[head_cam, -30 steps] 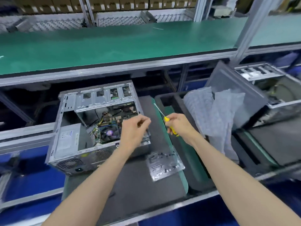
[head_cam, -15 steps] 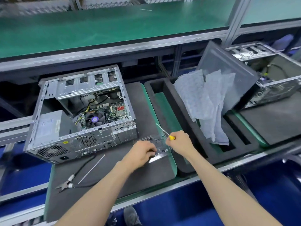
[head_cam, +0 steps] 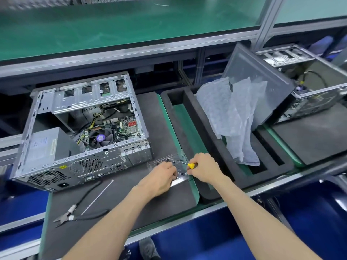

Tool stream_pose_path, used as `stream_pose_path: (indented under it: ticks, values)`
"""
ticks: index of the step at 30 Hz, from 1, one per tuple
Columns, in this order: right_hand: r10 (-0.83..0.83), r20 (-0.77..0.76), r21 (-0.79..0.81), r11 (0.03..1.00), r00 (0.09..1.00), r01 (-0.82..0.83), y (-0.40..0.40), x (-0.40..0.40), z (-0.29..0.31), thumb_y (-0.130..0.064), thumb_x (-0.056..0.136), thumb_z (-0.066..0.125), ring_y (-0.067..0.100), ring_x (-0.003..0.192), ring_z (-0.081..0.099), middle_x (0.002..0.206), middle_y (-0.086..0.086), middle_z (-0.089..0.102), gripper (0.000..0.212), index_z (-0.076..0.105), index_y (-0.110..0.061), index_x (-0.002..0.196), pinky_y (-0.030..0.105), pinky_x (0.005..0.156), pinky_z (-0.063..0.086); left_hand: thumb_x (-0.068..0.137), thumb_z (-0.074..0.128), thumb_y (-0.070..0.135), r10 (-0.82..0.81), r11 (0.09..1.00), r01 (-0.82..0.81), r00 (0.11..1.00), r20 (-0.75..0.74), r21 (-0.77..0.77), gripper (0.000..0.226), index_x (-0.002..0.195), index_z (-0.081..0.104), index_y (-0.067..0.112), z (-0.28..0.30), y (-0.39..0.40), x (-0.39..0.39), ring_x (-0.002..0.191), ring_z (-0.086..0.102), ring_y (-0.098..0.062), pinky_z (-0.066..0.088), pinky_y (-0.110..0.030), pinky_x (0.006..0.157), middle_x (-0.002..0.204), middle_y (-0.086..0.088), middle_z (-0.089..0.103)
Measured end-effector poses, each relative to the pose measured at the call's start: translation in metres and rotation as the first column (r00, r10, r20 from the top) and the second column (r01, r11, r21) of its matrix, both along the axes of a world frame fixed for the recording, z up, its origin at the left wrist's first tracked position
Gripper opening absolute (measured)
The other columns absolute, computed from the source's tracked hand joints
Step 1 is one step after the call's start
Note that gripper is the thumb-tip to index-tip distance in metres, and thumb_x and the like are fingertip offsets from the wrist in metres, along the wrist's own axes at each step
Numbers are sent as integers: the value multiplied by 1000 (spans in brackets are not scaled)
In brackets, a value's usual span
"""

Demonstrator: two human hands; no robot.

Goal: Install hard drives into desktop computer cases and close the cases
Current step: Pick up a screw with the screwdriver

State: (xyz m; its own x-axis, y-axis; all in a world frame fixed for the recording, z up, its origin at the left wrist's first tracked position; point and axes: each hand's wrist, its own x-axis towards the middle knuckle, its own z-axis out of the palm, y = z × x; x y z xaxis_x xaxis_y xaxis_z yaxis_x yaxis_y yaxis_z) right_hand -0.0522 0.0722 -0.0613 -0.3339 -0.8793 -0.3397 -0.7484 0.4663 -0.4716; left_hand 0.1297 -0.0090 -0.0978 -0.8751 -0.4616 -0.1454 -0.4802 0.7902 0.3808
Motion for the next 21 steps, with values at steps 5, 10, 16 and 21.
stream_pose_path:
  ticks: [5, 10, 16, 21]
  values:
    - [66, -58, -3, 998, 996, -66, -3, 1, -5, -33, 82, 72, 27, 88, 61, 93, -2, 63, 15, 69, -20, 77, 42, 77, 54, 101, 42, 14, 71, 996, -66, 994, -85, 62, 14, 91, 52, 14, 8, 5, -4, 86, 50, -22, 43, -37, 82, 94, -3, 56]
    - [139, -92, 19, 990, 986, -138, -4, 1, -8, -31, 89, 68, 29, 87, 57, 90, -3, 54, 33, 48, -23, 64, 38, 72, 48, 90, 55, 8, 656, 644, -417, 733, -182, 641, 15, 77, 61, 10, 12, 6, -3, 60, 68, -17, 53, -27, 60, 70, -5, 74]
    - [211, -104, 28, 977, 972, -210, -1, 0, -5, -28, 95, 61, 31, 85, 57, 93, 4, 53, 30, 48, -15, 71, 45, 75, 52, 76, 69, 2, 565, 729, -385, 806, -180, 566, 15, 75, 69, 16, 16, 4, -6, 52, 59, -1, 43, -13, 55, 62, 7, 69]
    - [257, -80, 28, 966, 963, -256, -1, 2, -3, -23, 101, 51, 36, 90, 56, 105, 12, 52, 23, 45, -11, 82, 46, 79, 48, 95, 62, 14, 148, 971, -132, 987, -64, 197, 21, 110, 76, 19, 10, 1, -12, 100, 60, -17, 46, -32, 92, 105, -1, 68]
